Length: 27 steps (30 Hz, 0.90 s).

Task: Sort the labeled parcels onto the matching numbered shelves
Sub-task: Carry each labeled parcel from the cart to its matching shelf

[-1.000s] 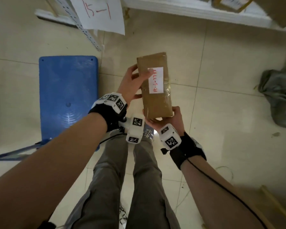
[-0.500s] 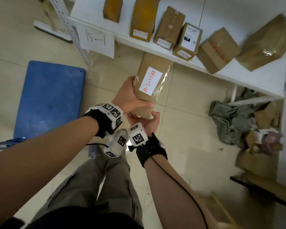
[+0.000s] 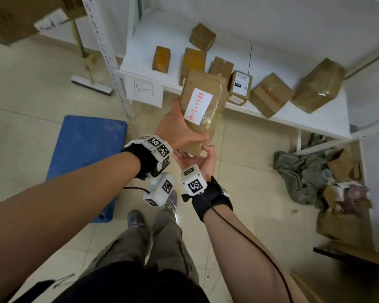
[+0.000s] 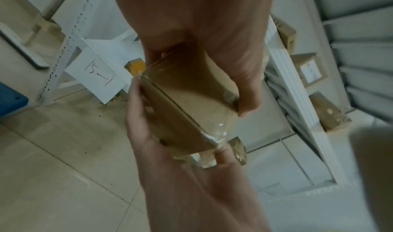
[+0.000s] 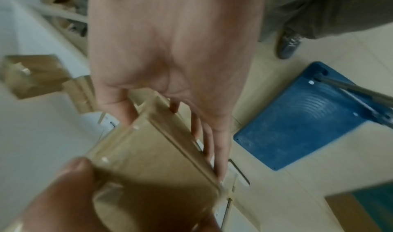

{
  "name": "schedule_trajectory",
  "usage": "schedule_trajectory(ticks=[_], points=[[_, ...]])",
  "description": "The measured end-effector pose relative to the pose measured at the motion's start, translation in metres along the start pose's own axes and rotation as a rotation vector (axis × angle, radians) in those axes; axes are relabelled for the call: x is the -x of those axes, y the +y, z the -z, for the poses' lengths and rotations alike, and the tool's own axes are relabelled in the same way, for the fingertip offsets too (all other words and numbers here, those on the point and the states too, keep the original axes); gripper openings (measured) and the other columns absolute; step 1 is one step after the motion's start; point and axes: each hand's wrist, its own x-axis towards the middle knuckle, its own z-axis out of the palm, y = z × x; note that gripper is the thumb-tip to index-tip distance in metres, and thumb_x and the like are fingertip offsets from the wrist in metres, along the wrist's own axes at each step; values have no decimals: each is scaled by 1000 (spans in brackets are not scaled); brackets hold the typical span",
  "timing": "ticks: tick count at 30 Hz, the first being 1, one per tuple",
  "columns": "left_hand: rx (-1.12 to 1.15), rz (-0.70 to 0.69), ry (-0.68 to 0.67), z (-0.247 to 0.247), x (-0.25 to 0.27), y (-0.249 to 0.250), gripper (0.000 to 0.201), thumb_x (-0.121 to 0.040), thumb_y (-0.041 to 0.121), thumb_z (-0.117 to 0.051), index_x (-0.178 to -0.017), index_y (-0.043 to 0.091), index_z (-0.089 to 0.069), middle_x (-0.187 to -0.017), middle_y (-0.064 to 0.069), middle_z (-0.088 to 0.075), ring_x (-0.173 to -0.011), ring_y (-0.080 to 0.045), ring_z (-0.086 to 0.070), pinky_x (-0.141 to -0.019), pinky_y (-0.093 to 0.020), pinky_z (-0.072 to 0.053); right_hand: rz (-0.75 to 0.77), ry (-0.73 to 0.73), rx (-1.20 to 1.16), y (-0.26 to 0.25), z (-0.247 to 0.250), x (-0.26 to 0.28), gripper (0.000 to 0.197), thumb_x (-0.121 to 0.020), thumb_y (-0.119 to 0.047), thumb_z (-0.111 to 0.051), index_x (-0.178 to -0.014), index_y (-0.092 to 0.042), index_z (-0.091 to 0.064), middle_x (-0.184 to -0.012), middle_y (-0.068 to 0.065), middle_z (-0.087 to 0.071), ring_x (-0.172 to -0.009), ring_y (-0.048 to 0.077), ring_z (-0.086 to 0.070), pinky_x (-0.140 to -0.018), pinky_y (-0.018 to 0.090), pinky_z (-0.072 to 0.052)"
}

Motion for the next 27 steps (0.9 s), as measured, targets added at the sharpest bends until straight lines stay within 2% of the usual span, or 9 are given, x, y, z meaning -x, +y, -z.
schedule_trajectory(ticks=[2, 4, 7, 9, 11, 17, 20, 24, 27], points=[[-49, -46, -53, 15, 3, 3, 109, -49, 52, -87, -133, 16, -29, -111, 4, -57, -100, -21, -61, -90, -40, -54, -51, 22, 139, -8, -4, 8, 75, -74, -10, -64, -145, -8, -42, -141, 26, -51, -125, 49, -54, -97, 61, -51], [-159, -103, -118, 34, 7, 8, 109, -51, 52, -90, -134, 15, -30, -116, 0, -58, -104, -23, -62, -90, -41, -54, -50, 107, 366, -23, -10, 15, 63, -87, -16, -62, -145, -6, -39, -135, 21, -51, -120, 45, -59, -99, 60, -51], [-385, -170, -211, 58, 14, 18, 112, -53, 59, -88, -139, 20, -28, -124, -3, -60, -106, -25, -62, -90, -44, -53, -3, 197, 519, -53, -23, 25, 57, -96, -43, -57, -138, -9, -38, -121, 16, -50, -104, 36, -60, -79, 51, -53], [-515, -216, -251, 73, 20, 28, 112, -54, 59, -87, -142, 25, -27, -126, 0, -60, -104, -24, -63, -88, -41, -54, 28, 172, 481, -69, -36, 36, 56, -96, -53, -52, -137, -17, -42, -132, 15, -48, -113, 39, -57, -87, 53, -53], [-594, -255, -266, 88, 24, 39, 112, -54, 55, -89, -143, 29, -26, -128, 4, -60, -103, -21, -62, -86, -38, -53, 65, 177, 484, -84, -47, 46, 52, -94, -55, -51, -130, -17, -45, -128, 11, -49, -114, 41, -56, -97, 57, -50], [-815, -433, -305, 129, 35, 87, 112, -49, 42, -89, -141, 44, -26, -123, 8, -60, -101, -18, -60, -80, -37, -54, 143, 80, 650, -119, -79, 77, 66, -84, -63, -64, -132, -19, -54, -123, 18, -63, -101, 39, -65, -71, 51, -60], [-898, -543, -245, 145, 39, 110, 112, -50, 42, -88, -143, 44, -25, -128, 10, -58, -106, -18, -57, -77, -35, -49, 170, -31, 697, -129, -100, 96, 61, -82, -62, -69, -120, -15, -64, -106, 15, -72, -77, 31, -74, -58, 45, -61], [-962, -653, -172, 169, 45, 141, 112, -53, 42, -85, -145, 42, -22, -132, 10, -55, -104, -20, -55, -75, -34, -44, 181, -130, 762, -140, -130, 121, 44, -82, -47, -70, -116, -18, -67, -114, 16, -73, -83, 31, -73, -71, 45, -61], [-944, -713, -125, 189, 50, 165, 112, -55, 45, -86, -146, 40, -22, -134, 8, -54, -106, -20, -54, -82, -36, -45, 221, -117, 721, -150, -153, 136, 62, -67, -38, -80, -124, -21, -64, -135, 15, -65, -105, 35, -69, -87, 53, -56]])
